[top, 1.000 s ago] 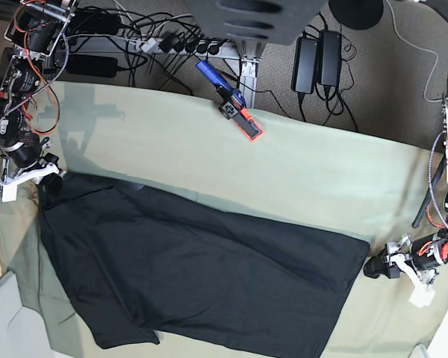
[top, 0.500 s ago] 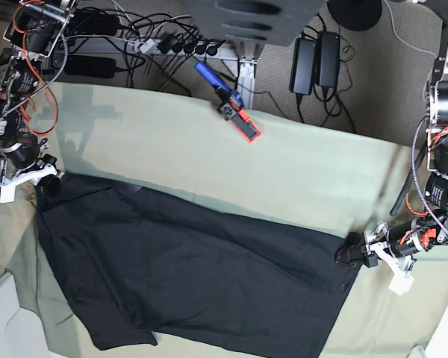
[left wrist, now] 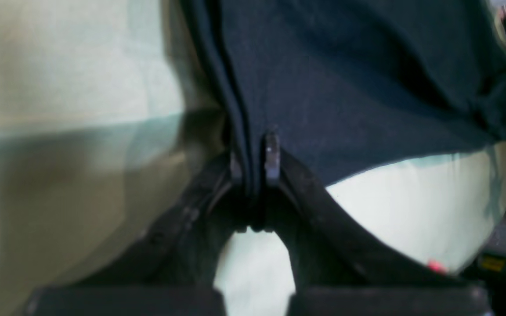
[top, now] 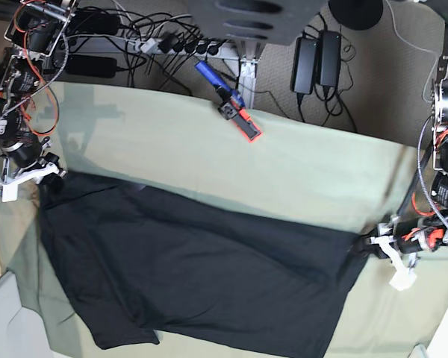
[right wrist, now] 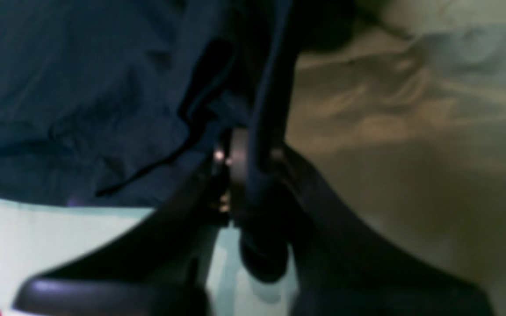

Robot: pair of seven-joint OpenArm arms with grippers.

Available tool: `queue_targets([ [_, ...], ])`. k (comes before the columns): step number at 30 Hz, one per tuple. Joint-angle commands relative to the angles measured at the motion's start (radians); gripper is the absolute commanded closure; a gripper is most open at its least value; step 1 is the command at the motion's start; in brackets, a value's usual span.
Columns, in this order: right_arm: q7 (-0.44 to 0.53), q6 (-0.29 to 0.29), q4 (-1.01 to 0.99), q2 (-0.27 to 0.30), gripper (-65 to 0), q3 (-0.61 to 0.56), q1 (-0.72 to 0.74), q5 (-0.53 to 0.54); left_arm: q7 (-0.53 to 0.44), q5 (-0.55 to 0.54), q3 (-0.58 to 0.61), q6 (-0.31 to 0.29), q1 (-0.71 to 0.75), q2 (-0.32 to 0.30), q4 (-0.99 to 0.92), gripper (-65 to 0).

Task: Fold the T-shirt properly
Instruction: 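Pull the shirt with both grippers, stretching it between them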

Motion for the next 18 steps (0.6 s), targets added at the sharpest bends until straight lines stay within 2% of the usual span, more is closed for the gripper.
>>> queue_targets([
  [1,0.016,0.071,0.018,0.031,0.0,0.008,0.000,0.025,0.013,-0.052,-0.005,-0.013,-0.012,-0.034,0.037,0.0],
  [4,0.015,0.071,0.018,0.045,0.0,0.008,-0.034,0.036,0.043,-0.114,-0.005,-0.013,0.030,-0.075,0.102,0.0],
  [10,0.007,0.072,0.021,0.082,0.0,0.008,-0.101,0.065,0.045,-0.117,-0.005,-0.013,0.133,-0.148,0.212,0.0],
  [18,-0.005,0.072,0.037,0.144,0.0,0.008,-0.184,0.082,0.101,-0.208,-0.005,-0.013,0.261,-0.229,0.325,0.0],
])
